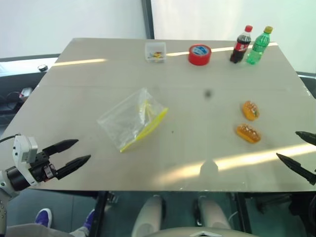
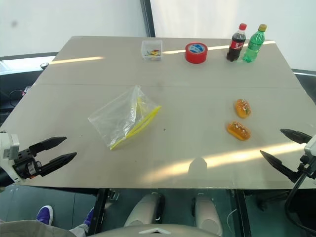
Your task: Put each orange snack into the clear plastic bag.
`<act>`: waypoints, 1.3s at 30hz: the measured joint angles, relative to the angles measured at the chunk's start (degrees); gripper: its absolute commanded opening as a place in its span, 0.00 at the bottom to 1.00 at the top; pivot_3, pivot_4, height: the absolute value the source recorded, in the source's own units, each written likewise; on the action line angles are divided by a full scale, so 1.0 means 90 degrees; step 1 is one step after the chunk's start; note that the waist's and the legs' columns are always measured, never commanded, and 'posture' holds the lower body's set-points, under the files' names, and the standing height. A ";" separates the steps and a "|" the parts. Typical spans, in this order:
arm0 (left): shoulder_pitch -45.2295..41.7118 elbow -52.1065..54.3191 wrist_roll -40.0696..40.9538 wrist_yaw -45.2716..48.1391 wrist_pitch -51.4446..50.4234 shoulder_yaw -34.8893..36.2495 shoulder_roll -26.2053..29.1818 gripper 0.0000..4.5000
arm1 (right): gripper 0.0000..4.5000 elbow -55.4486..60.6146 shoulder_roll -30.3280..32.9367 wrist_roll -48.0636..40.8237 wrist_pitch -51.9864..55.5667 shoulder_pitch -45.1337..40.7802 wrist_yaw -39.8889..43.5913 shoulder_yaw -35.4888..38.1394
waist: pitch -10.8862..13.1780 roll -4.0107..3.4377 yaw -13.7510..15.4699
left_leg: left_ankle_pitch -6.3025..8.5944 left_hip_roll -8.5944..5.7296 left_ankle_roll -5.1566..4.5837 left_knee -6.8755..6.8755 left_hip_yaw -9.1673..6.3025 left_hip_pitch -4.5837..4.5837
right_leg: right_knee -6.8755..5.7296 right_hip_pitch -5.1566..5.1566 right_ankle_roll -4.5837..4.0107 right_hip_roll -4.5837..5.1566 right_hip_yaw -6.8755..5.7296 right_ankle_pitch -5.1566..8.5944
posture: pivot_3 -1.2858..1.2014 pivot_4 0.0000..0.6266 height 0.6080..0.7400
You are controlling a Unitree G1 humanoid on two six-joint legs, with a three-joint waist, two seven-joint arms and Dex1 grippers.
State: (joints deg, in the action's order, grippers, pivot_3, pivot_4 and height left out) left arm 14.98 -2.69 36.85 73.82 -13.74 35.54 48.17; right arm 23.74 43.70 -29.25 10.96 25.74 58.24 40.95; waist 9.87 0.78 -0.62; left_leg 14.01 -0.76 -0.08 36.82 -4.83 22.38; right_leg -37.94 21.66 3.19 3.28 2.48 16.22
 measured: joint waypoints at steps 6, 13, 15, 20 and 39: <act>-0.0326 0.0174 0.0065 -0.0264 -0.0397 -0.0228 -0.0010 0.98 | 1.00 0.0137 -0.0001 0.0007 0.0019 -0.0253 -0.0166 -0.0326 | 0.0000 0.0000 0.0003 | 0.0000 0.0000 0.0000 0.0002 -0.0004 0.0001 | -0.0002 -0.0001 0.0001 0.0001 -0.0002 -0.0002 | 0.52 0.24 1.00; -0.0491 0.0837 0.0080 -0.1642 -0.1476 -0.0475 -0.0204 0.98 | 1.00 0.0546 0.0001 -0.0048 0.0250 -0.0821 -0.0417 -0.1038 | 0.0000 -0.0002 -0.0030 | 0.0000 -0.0001 0.0000 0.0000 -0.0002 0.0003 | -0.0002 0.0004 0.0007 -0.0003 -0.0003 -0.0006 | 0.52 0.24 1.00; -0.0643 0.0872 0.0410 -0.2081 -0.2679 -0.0608 -0.0055 0.98 | 1.00 0.0828 0.0002 -0.0083 0.0382 -0.1217 -0.0520 -0.1530 | 0.0001 -0.0003 -0.0032 | 0.0000 0.0000 0.0000 0.0003 -0.0008 0.0000 | -0.0009 0.0002 0.0008 -0.0009 -0.0014 -0.0006 | 0.52 0.24 1.00; -0.1560 0.0320 0.1269 -0.2927 -0.4843 -0.0676 -0.0165 0.98 | 1.00 0.1311 -0.0001 -0.0069 0.0560 -0.2005 -0.0662 -0.2709 | 0.0000 -0.0003 -0.0005 | -0.0001 -0.0010 -0.0001 0.0014 -0.0017 0.0003 | -0.0010 -0.0001 0.0010 -0.0030 -0.0040 -0.0007 | 0.52 0.24 1.00; -0.4797 -0.2564 0.1623 -0.4218 -0.6121 -0.0951 -0.2225 0.39 | 1.00 0.1498 -0.0232 0.0634 0.0386 -0.2246 -0.1054 -0.3658 | -0.0050 -0.0029 0.0143 | -0.0002 -0.0054 0.0000 0.0040 -0.0040 0.0014 | -0.0028 -0.0004 0.0014 -0.0014 -0.0057 -0.0009 | 0.52 0.24 1.00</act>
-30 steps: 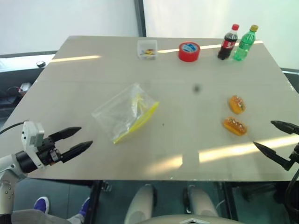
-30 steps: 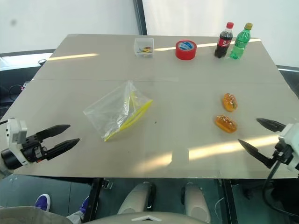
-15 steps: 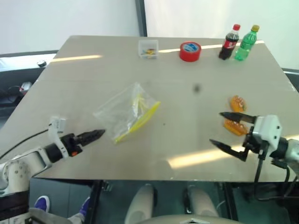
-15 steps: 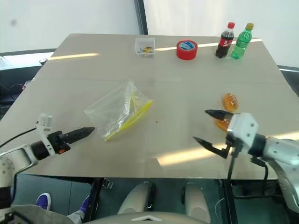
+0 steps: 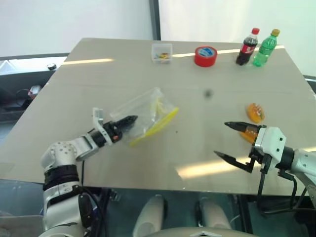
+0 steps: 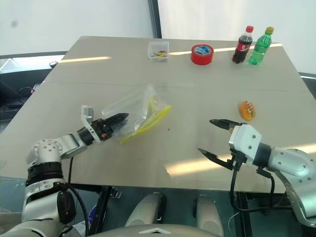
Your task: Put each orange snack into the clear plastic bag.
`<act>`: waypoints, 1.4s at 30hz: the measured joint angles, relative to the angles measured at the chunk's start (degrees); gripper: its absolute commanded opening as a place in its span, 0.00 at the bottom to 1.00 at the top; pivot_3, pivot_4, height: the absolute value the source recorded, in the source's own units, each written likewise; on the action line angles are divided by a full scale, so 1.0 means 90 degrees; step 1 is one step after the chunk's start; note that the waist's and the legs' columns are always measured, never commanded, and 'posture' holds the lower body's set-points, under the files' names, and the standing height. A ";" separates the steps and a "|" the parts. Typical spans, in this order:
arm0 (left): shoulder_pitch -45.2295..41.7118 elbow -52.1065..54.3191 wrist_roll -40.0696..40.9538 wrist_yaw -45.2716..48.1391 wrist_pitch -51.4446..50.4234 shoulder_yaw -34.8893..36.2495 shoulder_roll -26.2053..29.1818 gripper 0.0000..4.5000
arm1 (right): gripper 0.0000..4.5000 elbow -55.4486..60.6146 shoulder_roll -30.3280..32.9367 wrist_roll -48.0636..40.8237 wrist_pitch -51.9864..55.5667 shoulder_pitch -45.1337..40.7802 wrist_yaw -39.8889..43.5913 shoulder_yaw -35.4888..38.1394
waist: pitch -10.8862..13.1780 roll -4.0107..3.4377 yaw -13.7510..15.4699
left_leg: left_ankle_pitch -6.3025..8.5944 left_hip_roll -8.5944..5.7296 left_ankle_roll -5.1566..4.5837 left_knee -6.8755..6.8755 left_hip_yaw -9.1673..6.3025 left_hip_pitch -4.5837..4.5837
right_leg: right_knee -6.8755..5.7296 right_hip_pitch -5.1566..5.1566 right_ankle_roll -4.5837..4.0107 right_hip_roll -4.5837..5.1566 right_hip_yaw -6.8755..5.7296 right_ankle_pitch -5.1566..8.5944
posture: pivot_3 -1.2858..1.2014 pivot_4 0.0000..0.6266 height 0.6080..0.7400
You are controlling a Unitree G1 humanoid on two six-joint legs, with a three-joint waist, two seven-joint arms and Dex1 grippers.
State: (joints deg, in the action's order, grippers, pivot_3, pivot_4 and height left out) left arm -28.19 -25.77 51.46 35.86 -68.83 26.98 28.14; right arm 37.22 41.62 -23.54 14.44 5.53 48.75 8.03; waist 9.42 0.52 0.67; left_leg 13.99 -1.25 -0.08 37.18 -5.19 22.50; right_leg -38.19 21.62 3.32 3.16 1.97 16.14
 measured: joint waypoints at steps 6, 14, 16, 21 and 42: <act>-0.0173 0.0047 0.0414 -0.0482 -0.0854 0.0563 -0.0122 0.02 | 1.00 -0.0237 -0.0222 0.0849 -0.0495 -0.0334 -0.0347 -0.0511 | -0.0020 -0.0024 -0.0013 | 0.0000 -0.0003 0.0001 0.0003 0.0002 -0.0013 | -0.0028 0.0000 0.0002 0.0001 0.0005 0.0002 | 0.52 0.24 1.00; -0.0628 0.0474 0.1108 -0.2201 -0.2310 0.1730 -0.0890 0.02 | 1.00 -0.1963 -0.0748 0.3308 -0.1777 -0.1714 -0.1233 -0.2011 | 0.0002 0.0020 -0.0111 | -0.0021 -0.0008 0.0037 0.0020 -0.0009 -0.0003 | -0.0056 0.0014 0.0002 -0.0001 0.0002 0.0002 | 0.52 0.24 1.00; -0.0838 0.0684 0.1587 -0.2784 -0.2513 0.2067 -0.1046 0.02 | 1.00 -0.2679 -0.1010 0.4168 -0.2280 -0.2206 -0.1718 -0.2435 | 0.0009 0.0037 -0.0167 | -0.0024 -0.0006 0.0041 0.0019 -0.0004 0.0004 | -0.0066 0.0032 0.0001 0.0000 0.0008 0.0002 | 0.52 0.24 1.00; -0.1181 0.0808 0.2944 -0.4133 -0.2592 0.2334 -0.1291 0.02 | 1.00 -0.3898 -0.1503 0.5461 -0.3090 -0.2922 -0.2505 -0.3229 | 0.0011 0.0042 -0.0191 | -0.0028 -0.0002 0.0049 0.0018 0.0016 0.0014 | -0.0075 0.0059 0.0001 -0.0001 0.0036 0.0002 | 0.52 0.24 1.00; -0.0266 0.1996 0.6675 -0.6497 -0.0349 0.0567 -0.0947 0.00 | 0.10 -0.6414 -0.2917 0.6432 -0.3280 -0.4452 -0.4376 -0.3347 | 0.0009 0.0051 -0.0205 | -0.0030 -0.0010 0.0052 0.0017 0.0026 0.0033 | -0.0081 0.0081 -0.0002 -0.0008 0.0048 0.0000 | 0.52 0.24 1.00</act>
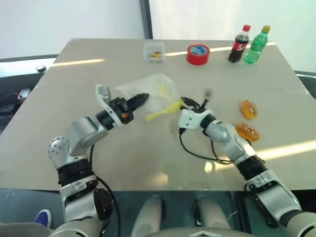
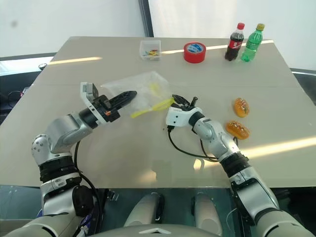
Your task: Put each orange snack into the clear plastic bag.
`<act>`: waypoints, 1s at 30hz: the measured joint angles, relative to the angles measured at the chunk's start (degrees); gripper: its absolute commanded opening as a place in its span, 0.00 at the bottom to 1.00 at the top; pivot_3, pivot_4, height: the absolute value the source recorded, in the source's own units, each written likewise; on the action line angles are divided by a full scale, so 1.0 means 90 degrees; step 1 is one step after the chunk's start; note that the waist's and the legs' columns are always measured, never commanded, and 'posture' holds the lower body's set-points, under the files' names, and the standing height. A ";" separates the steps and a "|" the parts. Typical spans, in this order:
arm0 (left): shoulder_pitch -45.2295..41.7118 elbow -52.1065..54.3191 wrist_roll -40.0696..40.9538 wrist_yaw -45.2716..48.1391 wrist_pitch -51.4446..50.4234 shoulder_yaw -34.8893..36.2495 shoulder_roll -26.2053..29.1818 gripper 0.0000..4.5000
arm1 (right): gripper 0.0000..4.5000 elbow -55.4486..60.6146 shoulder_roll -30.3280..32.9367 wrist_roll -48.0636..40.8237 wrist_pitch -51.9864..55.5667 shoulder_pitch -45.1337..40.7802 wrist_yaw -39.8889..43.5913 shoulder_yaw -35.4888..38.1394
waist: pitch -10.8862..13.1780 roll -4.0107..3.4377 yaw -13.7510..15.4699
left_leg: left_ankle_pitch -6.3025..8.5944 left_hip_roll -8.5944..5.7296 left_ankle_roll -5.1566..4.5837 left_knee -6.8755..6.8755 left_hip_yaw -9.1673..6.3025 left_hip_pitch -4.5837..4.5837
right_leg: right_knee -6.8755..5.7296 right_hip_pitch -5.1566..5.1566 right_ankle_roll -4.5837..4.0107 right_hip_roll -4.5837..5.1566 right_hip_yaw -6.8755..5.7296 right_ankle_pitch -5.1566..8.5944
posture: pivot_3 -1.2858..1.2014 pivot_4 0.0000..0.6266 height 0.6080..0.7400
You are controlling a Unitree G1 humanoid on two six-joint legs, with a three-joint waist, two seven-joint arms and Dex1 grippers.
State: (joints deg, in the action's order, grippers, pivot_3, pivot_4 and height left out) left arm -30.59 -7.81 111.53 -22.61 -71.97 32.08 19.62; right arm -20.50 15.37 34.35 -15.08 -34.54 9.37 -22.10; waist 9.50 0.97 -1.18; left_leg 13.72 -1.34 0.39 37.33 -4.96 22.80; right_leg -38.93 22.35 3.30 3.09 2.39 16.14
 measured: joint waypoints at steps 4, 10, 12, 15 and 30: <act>0.0039 0.0073 0.0000 0.0000 0.0112 -0.0036 -0.0020 0.00 | 0.01 -0.0082 -0.0057 -0.0069 -0.0028 -0.0120 -0.0122 0.0022 | 0.0000 0.0000 0.0000 | 0.0000 -0.0002 0.0000 0.0000 0.0000 0.0000 | 0.0000 0.0000 0.0000 -0.0001 0.0000 0.0000 | 0.52 0.24 1.00; 0.0349 0.0353 0.0002 0.0186 0.0329 -0.0396 0.0430 0.12 | 0.00 -0.0200 -0.0014 -0.0347 -0.0075 -0.0297 -0.0168 0.0175 | 0.0000 0.0000 -0.0004 | 0.0000 -0.0001 0.0000 -0.0001 0.0000 0.0000 | 0.0000 0.0001 0.0000 -0.0001 0.0001 0.0000 | 0.52 0.24 1.00; 0.0599 0.0595 -0.0131 0.0515 0.0388 -0.0567 0.0763 0.26 | 0.00 -0.0334 0.0134 -0.0417 -0.0105 -0.0424 -0.0158 0.0233 | 0.0001 -0.0001 -0.0011 | 0.0000 -0.0001 0.0000 -0.0003 0.0002 0.0000 | 0.0002 0.0001 0.0000 -0.0001 0.0004 0.0000 | 0.52 0.24 1.00; 0.1002 0.1490 -0.1488 0.1538 0.0523 -0.0897 0.1469 0.44 | 0.00 -0.0620 0.0478 -0.0468 -0.0139 -0.0618 -0.0106 0.0373 | 0.0006 0.0002 -0.0031 | 0.0000 -0.0011 -0.0001 -0.0012 0.0003 0.0001 | 0.0006 0.0003 -0.0003 -0.0006 0.0003 0.0001 | 0.52 0.24 1.00; 0.1501 0.4459 -1.0490 0.4979 0.5359 -0.4658 0.3240 0.44 | 0.00 -0.1798 0.0457 -0.0564 0.0338 -0.1722 0.0426 0.0373 | 0.0017 -0.0004 -0.0146 | -0.0001 0.0003 -0.0001 -0.0073 0.0057 0.0007 | 0.0017 0.0049 -0.0004 -0.0011 0.0054 0.0001 | 0.52 0.24 1.00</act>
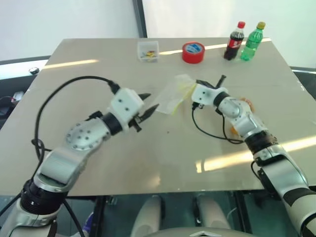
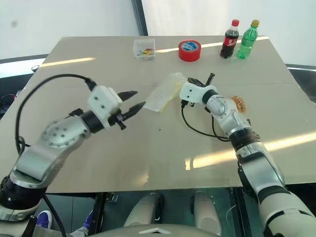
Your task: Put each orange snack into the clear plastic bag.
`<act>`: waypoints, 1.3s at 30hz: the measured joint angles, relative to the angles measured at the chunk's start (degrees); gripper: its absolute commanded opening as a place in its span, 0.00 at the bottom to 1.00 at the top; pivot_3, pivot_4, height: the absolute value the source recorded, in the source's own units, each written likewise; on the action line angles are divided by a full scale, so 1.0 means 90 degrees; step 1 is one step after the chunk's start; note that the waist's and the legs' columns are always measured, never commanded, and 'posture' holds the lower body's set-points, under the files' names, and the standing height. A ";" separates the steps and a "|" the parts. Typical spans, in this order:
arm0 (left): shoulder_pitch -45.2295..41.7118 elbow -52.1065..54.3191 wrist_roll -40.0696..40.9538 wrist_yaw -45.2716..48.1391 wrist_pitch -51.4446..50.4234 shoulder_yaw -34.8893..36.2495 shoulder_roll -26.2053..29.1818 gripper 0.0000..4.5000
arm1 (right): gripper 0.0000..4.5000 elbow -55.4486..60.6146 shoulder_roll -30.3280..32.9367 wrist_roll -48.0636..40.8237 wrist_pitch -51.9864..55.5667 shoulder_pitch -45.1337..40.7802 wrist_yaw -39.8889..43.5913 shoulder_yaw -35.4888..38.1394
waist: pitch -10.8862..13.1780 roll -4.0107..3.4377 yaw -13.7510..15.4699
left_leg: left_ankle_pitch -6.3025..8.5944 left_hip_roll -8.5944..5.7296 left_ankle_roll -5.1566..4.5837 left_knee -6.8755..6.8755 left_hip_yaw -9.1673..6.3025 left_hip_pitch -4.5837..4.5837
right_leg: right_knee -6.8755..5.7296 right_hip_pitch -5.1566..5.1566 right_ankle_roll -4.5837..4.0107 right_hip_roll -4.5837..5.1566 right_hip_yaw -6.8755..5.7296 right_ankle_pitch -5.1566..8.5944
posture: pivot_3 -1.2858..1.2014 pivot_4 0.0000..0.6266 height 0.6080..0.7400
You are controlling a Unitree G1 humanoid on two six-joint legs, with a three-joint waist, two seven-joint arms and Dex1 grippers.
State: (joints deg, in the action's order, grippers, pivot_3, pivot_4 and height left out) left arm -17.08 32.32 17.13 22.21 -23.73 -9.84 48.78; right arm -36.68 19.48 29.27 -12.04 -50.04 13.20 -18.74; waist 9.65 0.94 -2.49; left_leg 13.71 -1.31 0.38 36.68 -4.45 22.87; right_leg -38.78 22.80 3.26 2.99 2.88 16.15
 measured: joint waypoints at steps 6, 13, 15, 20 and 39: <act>-0.0417 0.0100 -0.0692 -0.0063 -0.0826 -0.0426 -0.0547 0.44 | 0.00 0.0175 -0.0416 -0.0011 0.0520 -0.0116 0.0097 -0.0052 | 0.0006 0.0002 0.0005 | 0.0011 0.0001 -0.0022 0.0009 -0.0007 0.0002 | -0.0014 0.0002 0.0001 -0.0006 -0.0006 -0.0001 | 0.52 0.24 1.00; -0.0519 0.0088 -0.1302 0.0039 -0.1270 -0.0478 -0.0711 0.44 | 0.00 0.0561 -0.0538 -0.0021 0.0819 -0.0110 0.0168 -0.0060 | 0.0007 0.0001 0.0004 | 0.0007 0.0002 -0.0014 0.0010 -0.0009 0.0002 | -0.0012 0.0002 0.0001 -0.0007 -0.0007 -0.0001 | 0.52 0.24 1.00; -0.0533 0.0088 -0.1400 0.0076 -0.1310 -0.0495 -0.0774 0.44 | 0.00 0.0622 -0.0539 -0.0021 0.0869 -0.0098 0.0171 -0.0060 | 0.0007 0.0001 0.0006 | 0.0006 0.0002 -0.0013 0.0010 -0.0010 0.0002 | -0.0013 0.0002 0.0001 -0.0007 -0.0008 -0.0001 | 0.52 0.24 1.00; -0.0646 0.0016 -0.1716 0.0194 -0.1399 -0.0680 -0.1049 0.44 | 0.00 0.0826 -0.0578 -0.0022 0.1021 -0.0049 0.0193 -0.0073 | 0.0008 0.0001 0.0009 | 0.0005 0.0002 -0.0011 0.0010 -0.0011 0.0002 | -0.0014 0.0001 0.0001 -0.0007 -0.0009 -0.0001 | 0.52 0.24 1.00; -0.0687 -0.0992 -0.2309 0.0614 -0.0166 -0.0341 -0.1105 0.00 | 0.14 0.1738 -0.0325 -0.0150 0.1533 0.0588 0.0802 -0.0096 | 0.0008 0.0001 0.0011 | 0.0006 0.0003 -0.0012 0.0013 -0.0014 0.0003 | -0.0014 0.0001 0.0001 -0.0005 -0.0012 -0.0001 | 0.52 0.24 1.00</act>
State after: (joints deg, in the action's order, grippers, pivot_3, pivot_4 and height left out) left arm -23.26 23.39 -3.66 27.73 -25.23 -12.91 38.83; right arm -21.04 16.56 27.92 1.76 -44.75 20.42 -19.61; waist 9.72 0.95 -2.39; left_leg 13.77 -1.28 0.26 36.80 -4.57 22.89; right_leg -38.90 22.81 3.27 2.94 2.77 16.14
